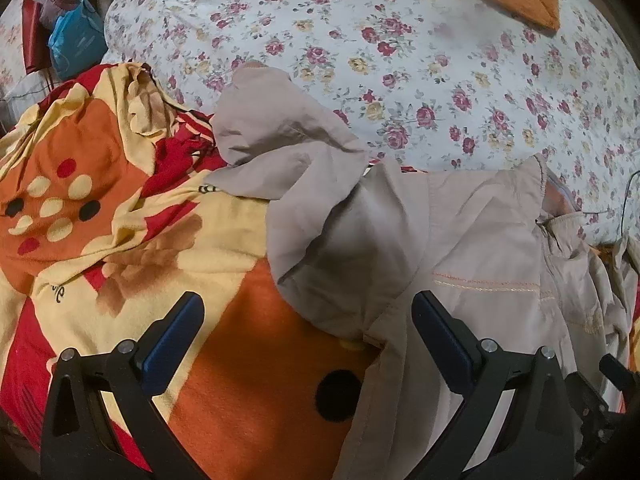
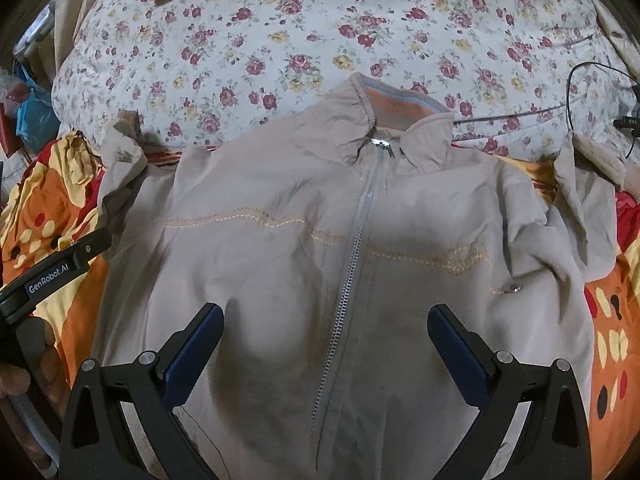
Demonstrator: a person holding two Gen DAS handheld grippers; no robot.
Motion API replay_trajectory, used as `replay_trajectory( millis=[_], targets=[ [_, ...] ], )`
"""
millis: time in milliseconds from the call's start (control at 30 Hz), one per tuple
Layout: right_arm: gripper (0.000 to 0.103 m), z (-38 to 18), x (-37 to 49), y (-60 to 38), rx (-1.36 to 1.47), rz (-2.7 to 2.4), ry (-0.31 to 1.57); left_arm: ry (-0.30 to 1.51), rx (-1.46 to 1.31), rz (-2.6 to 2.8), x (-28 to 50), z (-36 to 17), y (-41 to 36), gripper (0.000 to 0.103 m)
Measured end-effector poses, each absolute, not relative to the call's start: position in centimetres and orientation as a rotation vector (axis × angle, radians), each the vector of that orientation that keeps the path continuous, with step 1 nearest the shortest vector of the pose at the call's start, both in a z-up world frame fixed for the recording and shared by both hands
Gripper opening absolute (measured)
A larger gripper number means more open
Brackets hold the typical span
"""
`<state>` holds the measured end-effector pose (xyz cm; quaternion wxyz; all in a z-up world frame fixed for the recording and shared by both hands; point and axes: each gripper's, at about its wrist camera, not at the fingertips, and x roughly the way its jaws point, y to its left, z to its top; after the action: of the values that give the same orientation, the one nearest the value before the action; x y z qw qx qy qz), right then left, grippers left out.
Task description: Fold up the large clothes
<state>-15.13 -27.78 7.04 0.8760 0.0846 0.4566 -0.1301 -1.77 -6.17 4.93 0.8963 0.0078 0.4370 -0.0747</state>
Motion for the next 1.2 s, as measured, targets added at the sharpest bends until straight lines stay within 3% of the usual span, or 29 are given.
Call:
replay_trajectory(
  millis=[800, 1200],
  targets=[
    [0.103, 3.4, -15.5, -27.9, 0.159, -0.302, 0.933, 0.928, 0.045, -0.133, -1.6, 3.6, -6.6, 0.103],
    [0.103, 3.2, -15.8, -28.6, 0.203, -0.268, 0.899, 0.899, -0.087, -0.113, 4.9, 9.0, -4.6, 0.103]
  ],
)
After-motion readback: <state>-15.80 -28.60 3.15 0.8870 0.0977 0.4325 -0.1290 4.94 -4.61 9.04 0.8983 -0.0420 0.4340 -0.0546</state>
